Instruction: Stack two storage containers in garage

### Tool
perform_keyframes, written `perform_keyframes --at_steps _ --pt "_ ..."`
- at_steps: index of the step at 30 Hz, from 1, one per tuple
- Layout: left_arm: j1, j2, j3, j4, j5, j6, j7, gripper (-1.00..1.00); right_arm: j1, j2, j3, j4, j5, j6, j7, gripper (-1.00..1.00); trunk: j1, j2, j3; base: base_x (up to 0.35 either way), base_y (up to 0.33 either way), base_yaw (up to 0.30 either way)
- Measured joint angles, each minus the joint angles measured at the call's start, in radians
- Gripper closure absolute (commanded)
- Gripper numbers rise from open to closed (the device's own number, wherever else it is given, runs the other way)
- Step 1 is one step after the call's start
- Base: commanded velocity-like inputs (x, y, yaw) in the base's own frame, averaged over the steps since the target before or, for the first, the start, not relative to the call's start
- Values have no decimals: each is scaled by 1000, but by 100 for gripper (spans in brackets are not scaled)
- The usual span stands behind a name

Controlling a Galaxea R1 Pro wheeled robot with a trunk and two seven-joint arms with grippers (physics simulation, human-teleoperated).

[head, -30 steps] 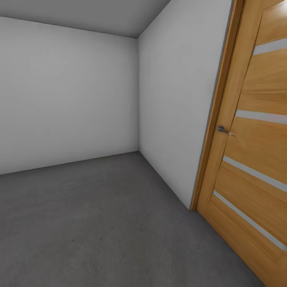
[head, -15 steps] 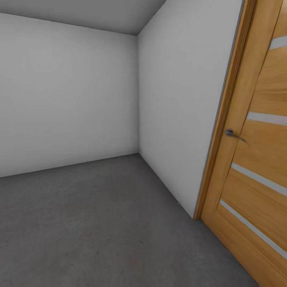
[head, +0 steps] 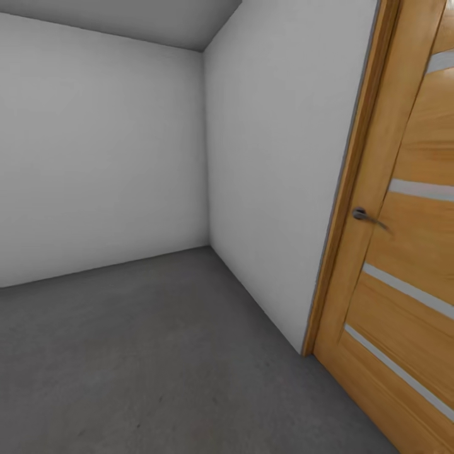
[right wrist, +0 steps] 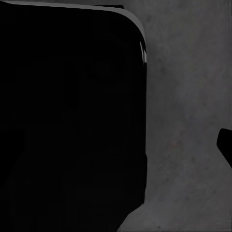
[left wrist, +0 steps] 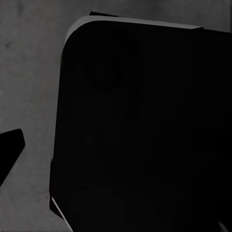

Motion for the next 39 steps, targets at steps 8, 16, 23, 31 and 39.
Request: perform_keyframes --at_steps 8,16,23,31,39 --pt "0 0 0 0 1 -17 0 -100 0 -1 0 0 -1 0 0 -100 0 0 0 8 0 -248" --pt "0 0 0 0 1 -18 0 -100 0 -1 0 0 -1 0 0 -100 0 0 0 0 0 -250" --pt "0 0 0 0 1 -18 0 -100 0 -1 0 0 -1 0 0 -100 0 0 0 0 0 -250" --pt "1 0 0 0 1 -17 0 -100 0 -1 1 0 -1 0 0 -100 0 0 0 0 0 -250" --pt "0 -1 0 0 1 -17 1 -100 0 -1 1 0 -1 0 0 -100 0 0 0 0 0 -249"
